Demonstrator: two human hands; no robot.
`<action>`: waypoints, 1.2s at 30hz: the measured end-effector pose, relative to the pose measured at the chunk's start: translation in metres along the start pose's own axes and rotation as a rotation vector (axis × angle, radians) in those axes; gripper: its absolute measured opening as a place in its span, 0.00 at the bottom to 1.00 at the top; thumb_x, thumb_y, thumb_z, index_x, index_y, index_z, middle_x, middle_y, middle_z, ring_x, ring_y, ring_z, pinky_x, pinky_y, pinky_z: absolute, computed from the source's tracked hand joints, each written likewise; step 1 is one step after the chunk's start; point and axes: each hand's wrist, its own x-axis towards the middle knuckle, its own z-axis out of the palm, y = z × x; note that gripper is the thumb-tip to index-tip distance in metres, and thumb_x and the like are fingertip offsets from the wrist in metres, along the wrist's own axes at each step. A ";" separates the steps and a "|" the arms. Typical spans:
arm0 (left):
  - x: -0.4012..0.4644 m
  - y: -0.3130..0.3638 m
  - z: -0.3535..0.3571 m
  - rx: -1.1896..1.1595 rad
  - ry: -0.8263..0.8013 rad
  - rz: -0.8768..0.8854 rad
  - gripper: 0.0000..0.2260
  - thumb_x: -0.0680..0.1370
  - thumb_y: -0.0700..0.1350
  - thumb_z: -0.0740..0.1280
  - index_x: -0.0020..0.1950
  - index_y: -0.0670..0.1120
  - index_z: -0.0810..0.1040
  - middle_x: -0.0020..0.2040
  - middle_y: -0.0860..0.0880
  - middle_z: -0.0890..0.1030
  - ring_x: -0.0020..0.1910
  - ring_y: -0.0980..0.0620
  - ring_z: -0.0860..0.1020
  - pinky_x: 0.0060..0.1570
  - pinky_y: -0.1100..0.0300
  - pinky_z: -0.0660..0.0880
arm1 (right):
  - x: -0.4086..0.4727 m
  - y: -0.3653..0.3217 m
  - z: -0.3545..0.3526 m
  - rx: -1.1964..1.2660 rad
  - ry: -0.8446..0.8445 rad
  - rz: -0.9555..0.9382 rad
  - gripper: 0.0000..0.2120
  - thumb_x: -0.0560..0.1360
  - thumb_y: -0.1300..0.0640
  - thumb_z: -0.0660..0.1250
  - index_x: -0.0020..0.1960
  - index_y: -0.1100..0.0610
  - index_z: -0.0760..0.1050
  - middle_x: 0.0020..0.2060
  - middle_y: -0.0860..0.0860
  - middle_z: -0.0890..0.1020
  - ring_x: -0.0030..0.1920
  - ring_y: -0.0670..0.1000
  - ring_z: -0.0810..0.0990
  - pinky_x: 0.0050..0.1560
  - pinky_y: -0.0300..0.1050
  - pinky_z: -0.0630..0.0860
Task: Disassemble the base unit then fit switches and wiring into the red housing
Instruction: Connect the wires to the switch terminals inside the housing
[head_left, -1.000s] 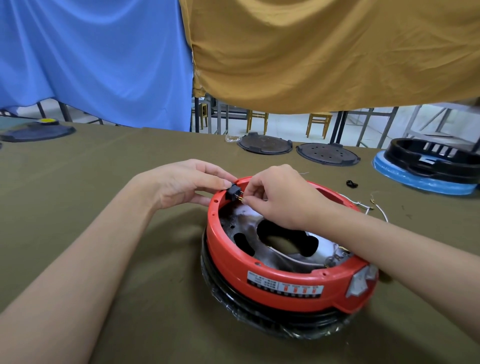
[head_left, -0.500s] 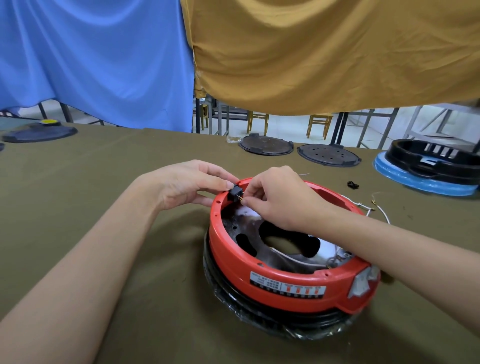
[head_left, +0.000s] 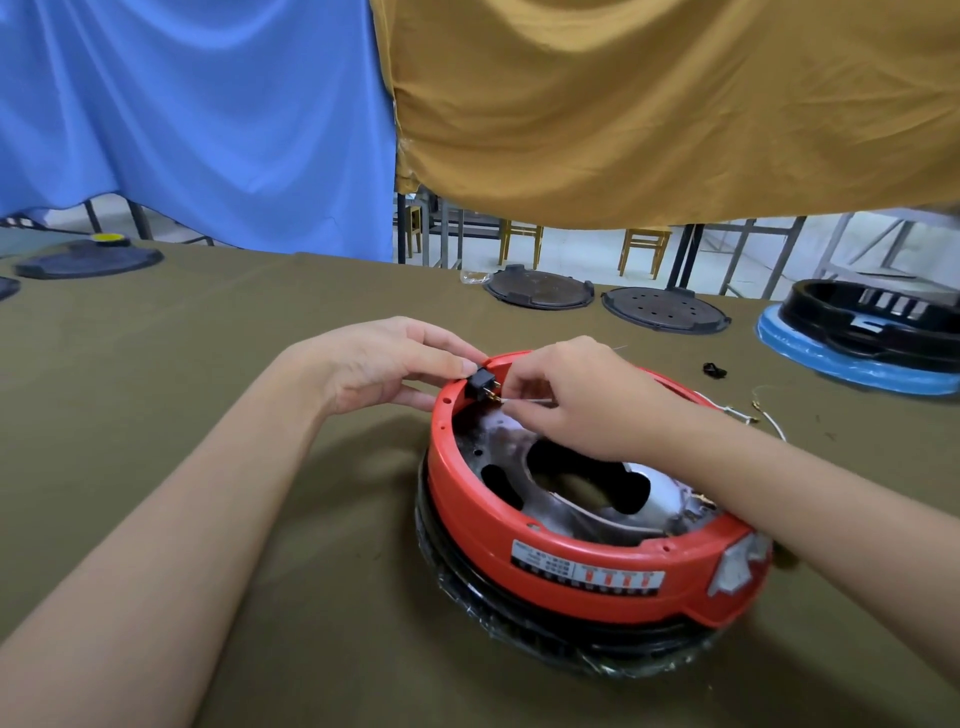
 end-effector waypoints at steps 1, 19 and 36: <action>0.000 0.000 0.000 -0.003 -0.002 0.001 0.10 0.78 0.42 0.69 0.59 0.45 0.83 0.54 0.47 0.86 0.49 0.55 0.83 0.46 0.62 0.80 | 0.001 -0.001 0.001 -0.004 0.002 -0.013 0.07 0.77 0.54 0.66 0.42 0.51 0.80 0.33 0.44 0.80 0.36 0.46 0.77 0.38 0.44 0.73; -0.003 0.002 0.004 0.009 0.040 -0.002 0.11 0.79 0.41 0.69 0.60 0.44 0.83 0.56 0.45 0.85 0.52 0.53 0.82 0.55 0.56 0.80 | 0.000 -0.008 0.002 -0.069 0.035 -0.021 0.10 0.78 0.51 0.64 0.40 0.53 0.78 0.30 0.45 0.76 0.33 0.51 0.75 0.37 0.45 0.73; -0.003 0.004 0.008 0.041 0.044 0.003 0.10 0.78 0.43 0.70 0.58 0.47 0.84 0.54 0.47 0.85 0.49 0.54 0.81 0.58 0.53 0.78 | 0.004 -0.004 -0.002 0.001 -0.024 -0.014 0.09 0.79 0.52 0.66 0.44 0.54 0.81 0.31 0.45 0.80 0.36 0.48 0.78 0.39 0.43 0.73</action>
